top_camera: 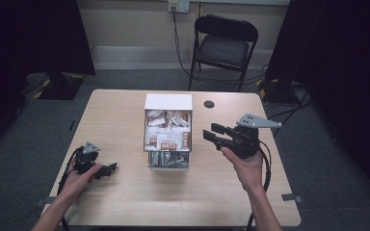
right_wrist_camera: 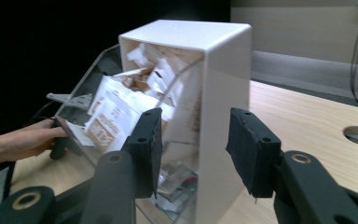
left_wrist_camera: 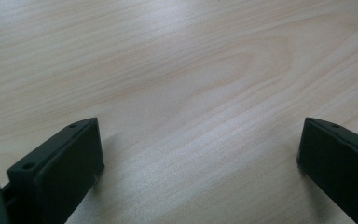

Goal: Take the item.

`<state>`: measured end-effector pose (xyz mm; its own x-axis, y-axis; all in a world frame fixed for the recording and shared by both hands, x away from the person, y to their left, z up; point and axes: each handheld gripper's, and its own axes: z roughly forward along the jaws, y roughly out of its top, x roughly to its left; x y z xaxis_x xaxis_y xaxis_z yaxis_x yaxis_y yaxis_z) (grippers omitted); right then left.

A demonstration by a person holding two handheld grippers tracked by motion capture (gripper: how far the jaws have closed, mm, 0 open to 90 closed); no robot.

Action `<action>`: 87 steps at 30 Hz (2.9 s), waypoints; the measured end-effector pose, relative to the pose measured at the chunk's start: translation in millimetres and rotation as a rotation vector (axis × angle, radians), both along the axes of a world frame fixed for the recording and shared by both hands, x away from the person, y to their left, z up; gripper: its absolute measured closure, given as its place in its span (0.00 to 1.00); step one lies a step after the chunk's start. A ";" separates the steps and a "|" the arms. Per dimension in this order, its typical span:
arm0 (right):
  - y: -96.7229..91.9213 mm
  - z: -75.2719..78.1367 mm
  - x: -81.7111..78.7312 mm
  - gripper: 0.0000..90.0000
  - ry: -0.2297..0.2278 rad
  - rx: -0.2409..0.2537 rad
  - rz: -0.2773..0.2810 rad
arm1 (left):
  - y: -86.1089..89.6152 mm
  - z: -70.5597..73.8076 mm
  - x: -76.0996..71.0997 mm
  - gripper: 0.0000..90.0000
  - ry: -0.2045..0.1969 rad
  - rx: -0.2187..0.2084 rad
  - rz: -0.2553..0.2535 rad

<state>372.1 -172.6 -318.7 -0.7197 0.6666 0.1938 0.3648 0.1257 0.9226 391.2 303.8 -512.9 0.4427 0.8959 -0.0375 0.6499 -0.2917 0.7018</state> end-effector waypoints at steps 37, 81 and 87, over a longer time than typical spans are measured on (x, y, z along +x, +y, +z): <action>78.9 -3.1 26.3 0.73 0.042 -0.083 0.216 | 0.1 0.0 0.0 0.00 0.000 0.000 -0.001; 85.4 -4.6 22.2 0.92 0.063 -0.132 0.321 | 0.1 0.0 0.0 0.00 0.000 0.000 -0.001; 79.7 -2.5 21.5 0.99 0.062 -0.099 0.318 | 0.1 0.0 0.0 0.00 0.000 0.000 -0.002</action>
